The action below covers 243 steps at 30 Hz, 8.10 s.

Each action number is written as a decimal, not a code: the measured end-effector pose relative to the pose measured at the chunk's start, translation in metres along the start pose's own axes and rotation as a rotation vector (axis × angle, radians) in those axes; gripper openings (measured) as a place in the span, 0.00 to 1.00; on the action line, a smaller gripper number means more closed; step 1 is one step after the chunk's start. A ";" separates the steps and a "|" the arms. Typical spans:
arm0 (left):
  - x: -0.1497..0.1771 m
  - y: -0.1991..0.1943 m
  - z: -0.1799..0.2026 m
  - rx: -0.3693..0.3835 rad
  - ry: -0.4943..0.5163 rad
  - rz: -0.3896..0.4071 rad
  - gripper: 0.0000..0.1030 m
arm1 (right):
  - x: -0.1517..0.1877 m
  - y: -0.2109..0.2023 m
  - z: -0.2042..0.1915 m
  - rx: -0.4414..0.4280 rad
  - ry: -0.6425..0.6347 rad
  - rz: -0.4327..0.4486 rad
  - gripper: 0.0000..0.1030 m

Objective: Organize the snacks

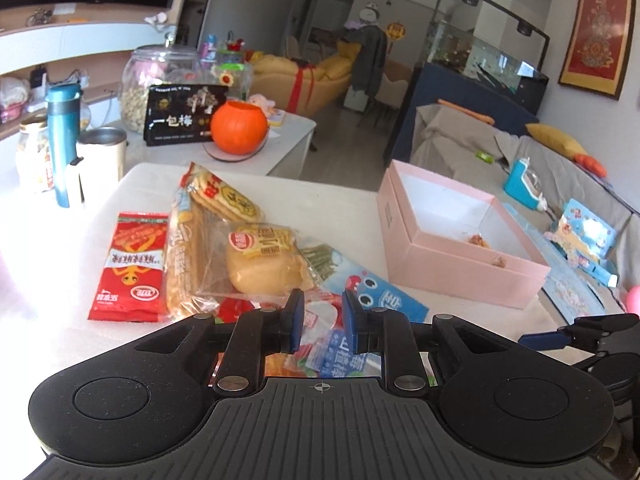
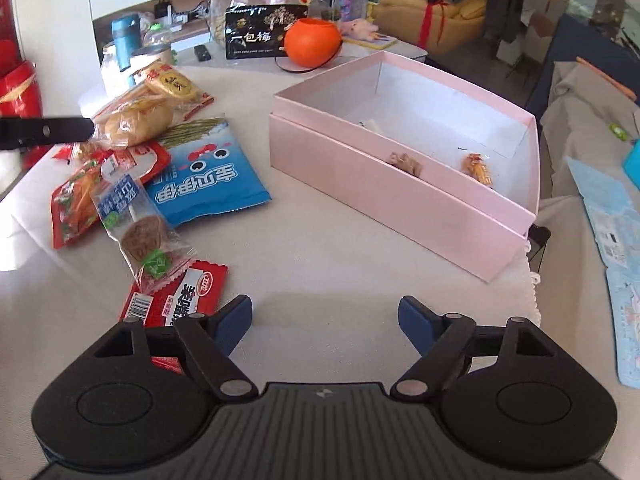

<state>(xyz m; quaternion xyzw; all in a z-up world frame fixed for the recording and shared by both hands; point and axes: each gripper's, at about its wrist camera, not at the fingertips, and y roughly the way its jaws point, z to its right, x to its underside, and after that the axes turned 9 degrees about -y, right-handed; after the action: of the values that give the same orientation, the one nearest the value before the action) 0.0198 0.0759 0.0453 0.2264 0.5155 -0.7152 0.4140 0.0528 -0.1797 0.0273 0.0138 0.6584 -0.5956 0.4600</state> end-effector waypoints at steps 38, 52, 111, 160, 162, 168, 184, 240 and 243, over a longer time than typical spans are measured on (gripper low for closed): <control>0.061 0.052 0.132 0.156 0.887 -0.230 0.30 | 0.029 0.017 0.061 0.132 0.284 0.065 0.99; 0.057 0.065 0.126 0.223 0.736 -0.325 0.46 | 0.034 0.019 0.058 0.175 0.262 0.079 1.00; 0.075 -0.009 0.016 0.033 0.232 -0.112 0.43 | 0.013 0.008 0.017 -0.009 0.027 -0.049 0.97; -0.047 -0.001 -0.033 -0.033 -0.067 0.106 0.41 | -0.051 -0.033 0.085 0.016 0.194 0.158 0.77; -0.039 -0.010 -0.060 -0.090 -0.125 0.092 0.41 | -0.059 -0.026 0.064 -0.031 0.165 0.154 0.78; -0.016 -0.029 -0.104 -0.145 -0.203 0.096 0.41 | -0.092 -0.004 -0.014 -0.143 0.064 0.130 0.81; 0.004 -0.037 -0.127 -0.121 -0.206 0.048 0.41 | -0.159 0.093 -0.117 -0.265 0.054 0.017 0.60; 0.008 -0.001 -0.036 0.057 0.127 -0.215 0.40 | -0.015 0.036 -0.030 -0.092 -0.026 0.085 1.00; 0.016 -0.002 -0.050 0.107 -0.017 -0.229 0.40 | -0.014 0.029 -0.031 -0.087 -0.026 0.044 1.00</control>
<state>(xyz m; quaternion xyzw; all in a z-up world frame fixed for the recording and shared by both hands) 0.0041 0.1170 0.0157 0.1817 0.4955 -0.7864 0.3211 0.0592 -0.1386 0.0096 0.0004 0.6771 -0.5564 0.4816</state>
